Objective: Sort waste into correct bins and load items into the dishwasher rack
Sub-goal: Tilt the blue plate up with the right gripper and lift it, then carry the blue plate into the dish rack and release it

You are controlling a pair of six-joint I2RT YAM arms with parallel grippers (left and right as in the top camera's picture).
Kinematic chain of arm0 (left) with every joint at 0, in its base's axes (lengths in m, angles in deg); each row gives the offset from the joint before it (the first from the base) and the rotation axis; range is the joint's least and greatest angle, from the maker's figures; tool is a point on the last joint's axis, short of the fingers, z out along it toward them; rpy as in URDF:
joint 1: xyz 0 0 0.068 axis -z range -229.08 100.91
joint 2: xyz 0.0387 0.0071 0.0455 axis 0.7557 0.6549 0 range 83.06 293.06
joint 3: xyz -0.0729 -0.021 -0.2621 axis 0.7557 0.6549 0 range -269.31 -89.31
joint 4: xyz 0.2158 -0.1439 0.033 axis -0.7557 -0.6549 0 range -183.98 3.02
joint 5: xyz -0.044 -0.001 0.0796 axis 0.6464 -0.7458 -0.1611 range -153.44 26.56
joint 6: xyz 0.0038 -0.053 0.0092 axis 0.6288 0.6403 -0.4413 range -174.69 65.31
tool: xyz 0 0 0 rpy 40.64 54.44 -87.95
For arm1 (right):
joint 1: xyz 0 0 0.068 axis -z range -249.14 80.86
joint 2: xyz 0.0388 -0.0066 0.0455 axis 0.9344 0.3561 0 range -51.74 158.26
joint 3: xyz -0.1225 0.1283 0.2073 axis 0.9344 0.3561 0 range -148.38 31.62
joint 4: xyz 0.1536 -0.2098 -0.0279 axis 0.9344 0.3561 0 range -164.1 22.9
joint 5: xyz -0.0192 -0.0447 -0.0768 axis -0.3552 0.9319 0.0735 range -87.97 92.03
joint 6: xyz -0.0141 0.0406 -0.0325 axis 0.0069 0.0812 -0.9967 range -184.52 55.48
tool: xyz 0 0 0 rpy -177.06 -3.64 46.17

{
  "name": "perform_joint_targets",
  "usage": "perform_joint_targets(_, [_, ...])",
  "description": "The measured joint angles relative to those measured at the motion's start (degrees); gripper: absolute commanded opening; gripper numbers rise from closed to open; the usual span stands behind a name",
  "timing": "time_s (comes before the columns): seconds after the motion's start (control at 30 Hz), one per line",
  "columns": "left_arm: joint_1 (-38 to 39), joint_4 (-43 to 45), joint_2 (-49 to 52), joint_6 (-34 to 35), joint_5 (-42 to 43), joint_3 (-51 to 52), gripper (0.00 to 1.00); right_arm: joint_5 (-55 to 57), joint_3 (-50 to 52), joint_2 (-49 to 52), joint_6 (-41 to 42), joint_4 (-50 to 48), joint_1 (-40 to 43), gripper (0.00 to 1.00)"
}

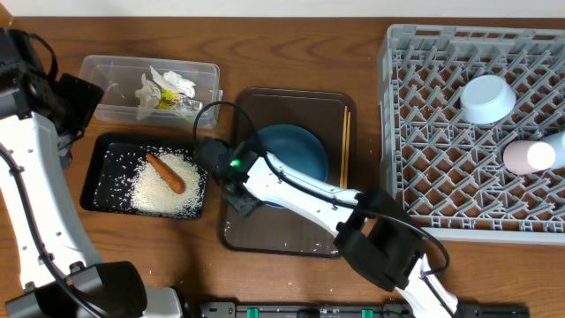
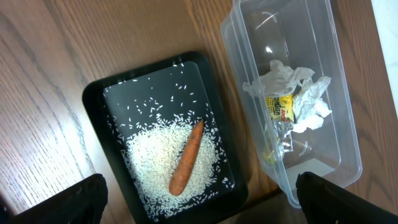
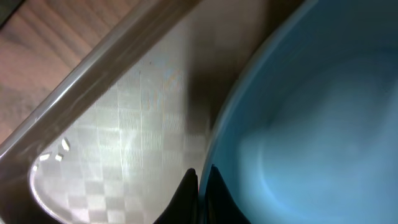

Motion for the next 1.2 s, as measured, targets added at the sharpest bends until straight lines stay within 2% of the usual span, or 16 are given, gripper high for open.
perform_joint_targets(0.2, [0.0,0.0,0.0,0.0,0.0,0.0,0.99,-2.08,-8.9,-0.35,0.15,8.76,1.33,0.01])
perform_joint_targets(0.37, [0.0,0.0,0.0,0.0,0.0,0.0,0.99,-2.75,-14.21,-5.27,0.11,14.97,7.67,0.01])
perform_joint_targets(0.53, [0.0,0.0,0.0,0.0,0.0,0.0,0.99,-3.63,-15.32,-15.47,-0.02,19.19,21.62,0.01])
perform_joint_targets(0.63, [0.0,0.0,0.0,0.0,0.0,0.0,0.99,-8.04,-15.91,-20.85,-2.51,20.55,33.11,0.01])
perform_joint_targets(0.73, [0.0,0.02,0.0,0.0,0.0,0.0,0.99,-16.22,-16.09,-23.71,-6.54,21.73,43.15,0.01])
perform_joint_targets(0.93, [0.0,0.0,0.0,0.0,0.0,0.0,0.99,-41.05,-14.64,-24.59,-19.41,27.17,62.99,0.01])
perform_joint_targets(1.07, [0.0,0.0,0.0,0.0,0.02,0.0,0.99,-55.71,-9.29,-24.59,-29.42,30.95,71.93,0.01])
perform_joint_targets(1.2, [0.0,0.02,0.0,0.0,0.0,0.0,0.99,-66.93,-1.81,-24.59,-38.69,34.38,76.63,0.01])
